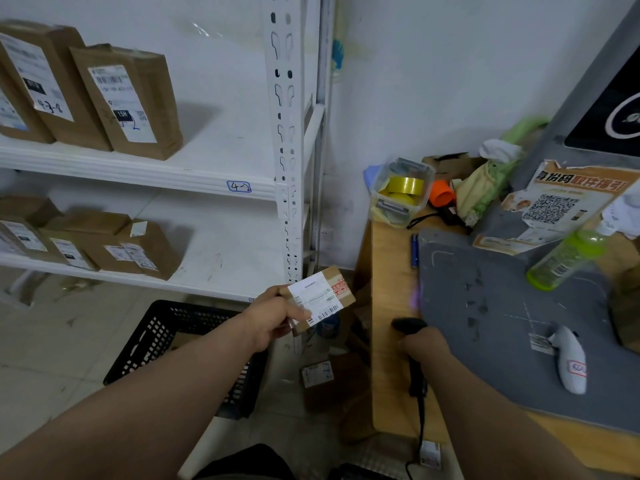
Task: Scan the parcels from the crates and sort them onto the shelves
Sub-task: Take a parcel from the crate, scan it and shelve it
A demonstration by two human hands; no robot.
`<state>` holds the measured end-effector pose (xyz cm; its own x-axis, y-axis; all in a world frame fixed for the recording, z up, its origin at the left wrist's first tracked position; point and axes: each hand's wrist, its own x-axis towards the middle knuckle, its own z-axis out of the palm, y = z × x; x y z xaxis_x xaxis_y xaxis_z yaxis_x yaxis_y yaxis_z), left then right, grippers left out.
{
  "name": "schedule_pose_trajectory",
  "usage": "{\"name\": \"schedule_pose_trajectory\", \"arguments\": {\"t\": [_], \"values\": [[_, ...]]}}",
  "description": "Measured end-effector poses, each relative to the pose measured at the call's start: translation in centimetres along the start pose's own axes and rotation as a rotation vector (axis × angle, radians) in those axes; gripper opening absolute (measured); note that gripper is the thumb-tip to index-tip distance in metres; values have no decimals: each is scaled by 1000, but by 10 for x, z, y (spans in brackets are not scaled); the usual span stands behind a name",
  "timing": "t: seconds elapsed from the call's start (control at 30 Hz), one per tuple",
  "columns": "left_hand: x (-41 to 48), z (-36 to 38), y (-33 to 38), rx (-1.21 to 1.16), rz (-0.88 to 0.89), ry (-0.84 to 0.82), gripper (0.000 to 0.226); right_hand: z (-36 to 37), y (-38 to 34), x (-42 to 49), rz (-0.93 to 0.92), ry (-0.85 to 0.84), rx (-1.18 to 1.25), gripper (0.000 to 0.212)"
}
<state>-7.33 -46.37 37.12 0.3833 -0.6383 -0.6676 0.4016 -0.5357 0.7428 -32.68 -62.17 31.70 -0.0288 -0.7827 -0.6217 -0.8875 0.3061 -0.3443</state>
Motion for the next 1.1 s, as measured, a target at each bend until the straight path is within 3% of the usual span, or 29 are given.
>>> {"name": "schedule_pose_trajectory", "arguments": {"t": [0.13,0.23,0.37,0.5,0.57,0.67,0.8,0.9,1.1], "values": [[-7,-5,2,-30,14,5,59,-7,-16,-19,-39,111,-111,51],[-10,-12,6,-71,42,6,61,-15,-42,-38,-202,182,-197,60],[-19,-27,14,-130,65,-7,61,-12,-89,-77,-435,-34,66,37],[-33,-47,24,-185,106,-31,61,-2,-136,-130,-506,-369,402,21],[-40,-59,28,-219,116,-42,64,4,-153,-145,-551,-442,428,21],[-50,-80,32,-264,136,-46,66,15,-172,-159,-631,-468,438,20],[-68,-109,40,-238,168,-52,58,25,-200,-174,-672,-505,412,43],[-84,-133,66,-148,232,-66,54,19,-229,-194,-767,-467,438,32],[-134,-177,151,-44,465,-48,47,-3,-299,-259,-961,-372,638,37]]}}
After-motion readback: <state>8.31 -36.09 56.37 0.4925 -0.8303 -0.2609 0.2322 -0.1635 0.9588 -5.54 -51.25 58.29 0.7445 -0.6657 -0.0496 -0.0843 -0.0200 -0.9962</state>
